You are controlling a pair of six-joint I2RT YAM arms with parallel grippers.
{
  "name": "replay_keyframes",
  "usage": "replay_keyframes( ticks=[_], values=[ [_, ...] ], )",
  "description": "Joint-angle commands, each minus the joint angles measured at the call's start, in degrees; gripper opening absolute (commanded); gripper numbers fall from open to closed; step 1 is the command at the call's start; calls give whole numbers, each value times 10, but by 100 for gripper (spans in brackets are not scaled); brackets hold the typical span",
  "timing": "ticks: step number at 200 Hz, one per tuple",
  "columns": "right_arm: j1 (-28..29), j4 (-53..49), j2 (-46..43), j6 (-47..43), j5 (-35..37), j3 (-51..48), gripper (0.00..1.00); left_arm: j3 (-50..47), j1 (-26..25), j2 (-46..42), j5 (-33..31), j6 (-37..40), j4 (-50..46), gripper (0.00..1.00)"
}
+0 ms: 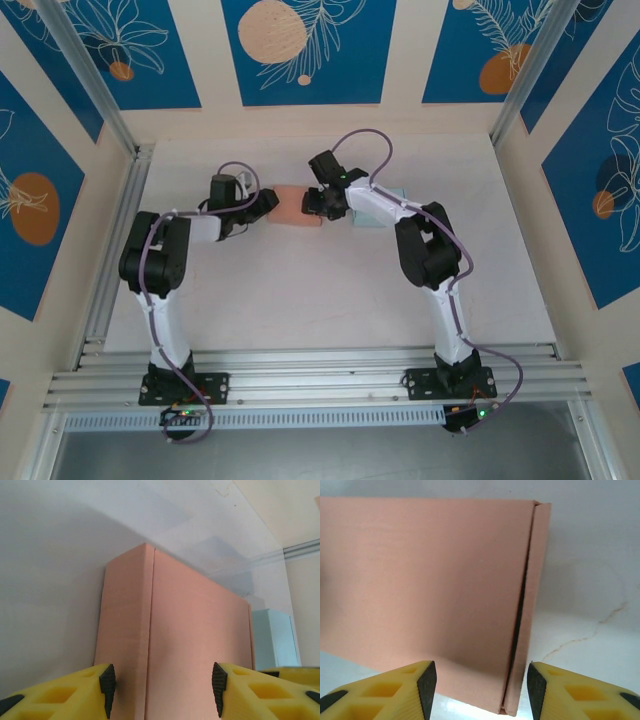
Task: Fold the paper box
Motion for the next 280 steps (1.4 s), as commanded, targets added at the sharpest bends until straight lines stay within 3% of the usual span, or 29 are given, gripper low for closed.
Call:
replay_keyframes(
  ticks=[1, 41, 79, 103, 128, 154, 174, 203, 228, 261, 280],
  values=[
    [-4, -8, 8, -18, -23, 16, 53, -32, -9, -39, -9, -15, 41, 55],
    [-6, -25, 0, -35, -18, 31, 54, -61, -11, -87, -45, -6, 22, 56],
    [-7, -35, -85, -64, 22, -16, 59, -107, -9, -206, -90, 50, -36, 59],
    [-9, -11, -194, -77, 73, -131, 65, -172, 3, -339, -185, 131, -107, 71],
    [-15, 52, -342, -87, 145, -309, 77, -271, 15, -504, -321, 222, -141, 99],
    [-42, 127, -468, -93, 179, -471, 100, -395, 21, -660, -413, 301, -74, 100],
    [-71, 172, -535, -110, 195, -557, 100, -454, 24, -729, -455, 356, -47, 100],
    [-129, 243, -608, -142, 214, -654, 100, -503, 28, -746, -451, 413, -9, 100],
    [-192, 334, -674, -175, 180, -735, 100, -532, 31, -732, -430, 429, 39, 100],
    [-237, 504, -744, -235, 162, -844, 100, -526, 44, -681, -406, 440, 70, 100],
    [-251, 569, -738, -257, 162, -874, 100, -531, 55, -622, -382, 442, 133, 100]
  ],
)
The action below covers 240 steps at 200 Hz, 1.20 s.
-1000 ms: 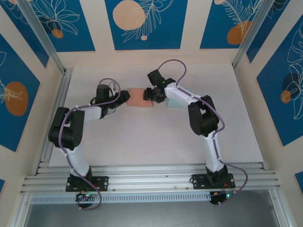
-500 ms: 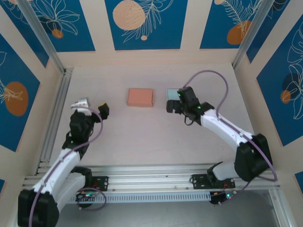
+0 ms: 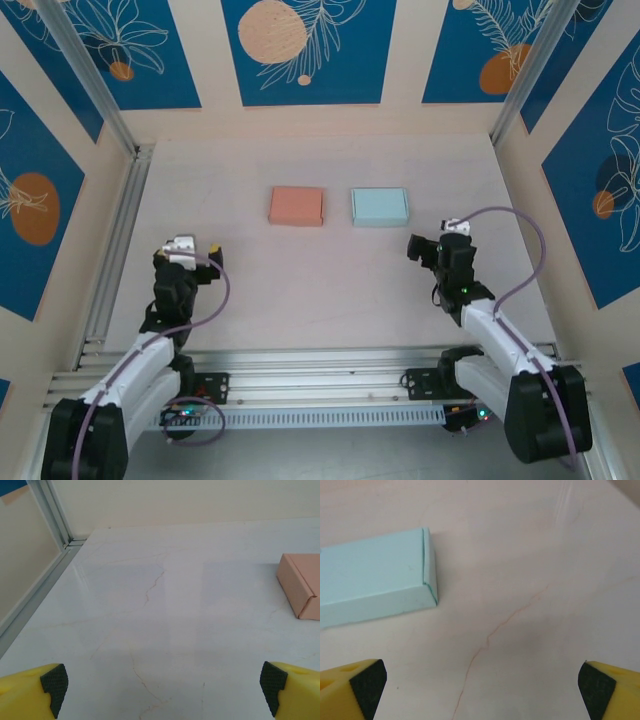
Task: Fold the paper box
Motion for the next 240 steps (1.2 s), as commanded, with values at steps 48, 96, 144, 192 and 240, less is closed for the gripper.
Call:
replay_keyframes(
  ticks=[48, 96, 144, 192, 240],
  values=[
    [-53, 240, 108, -55, -45, -29, 100, 29, 25, 256, 94, 34, 263, 100],
    [-77, 314, 192, -51, -88, -13, 100, 90, 28, 394, 133, 60, 274, 100],
    [-100, 403, 283, -25, -136, -3, 100, 141, 48, 409, 149, 41, 202, 100],
    [-73, 290, 322, -64, -145, 81, 100, 141, 48, 409, 143, 40, 205, 100],
    [-87, 408, 342, -70, -200, 27, 100, 140, 48, 409, 143, 40, 205, 100]
  ],
)
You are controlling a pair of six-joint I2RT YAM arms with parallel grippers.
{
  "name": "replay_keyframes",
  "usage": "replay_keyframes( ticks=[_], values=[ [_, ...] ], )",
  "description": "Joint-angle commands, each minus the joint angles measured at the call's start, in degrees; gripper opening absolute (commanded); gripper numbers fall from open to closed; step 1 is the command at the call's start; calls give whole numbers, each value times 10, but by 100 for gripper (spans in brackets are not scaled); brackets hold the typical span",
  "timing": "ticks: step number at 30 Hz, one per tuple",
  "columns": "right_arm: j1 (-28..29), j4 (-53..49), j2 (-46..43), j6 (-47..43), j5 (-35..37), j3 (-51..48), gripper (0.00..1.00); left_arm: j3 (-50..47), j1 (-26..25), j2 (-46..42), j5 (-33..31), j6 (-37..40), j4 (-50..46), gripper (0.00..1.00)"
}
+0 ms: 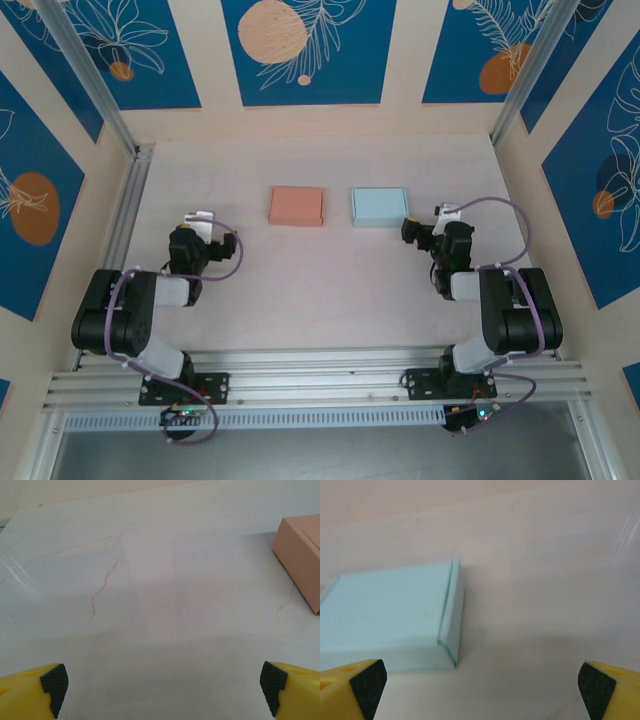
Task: Fold the paper box
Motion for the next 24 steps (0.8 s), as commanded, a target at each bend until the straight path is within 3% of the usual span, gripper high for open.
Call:
replay_keyframes(
  ticks=[1, 6, 24],
  values=[
    [3, 28, 9, -22, -15, 6, 99, 3, 6, -2, 12, -6, 0, 100],
    [17, 21, 11, -22, 31, 10, 100, 4, 7, -2, 12, -6, -1, 100],
    [19, 16, 9, -22, 32, 10, 100, 2, 6, -3, 17, -3, 2, 100]
  ],
)
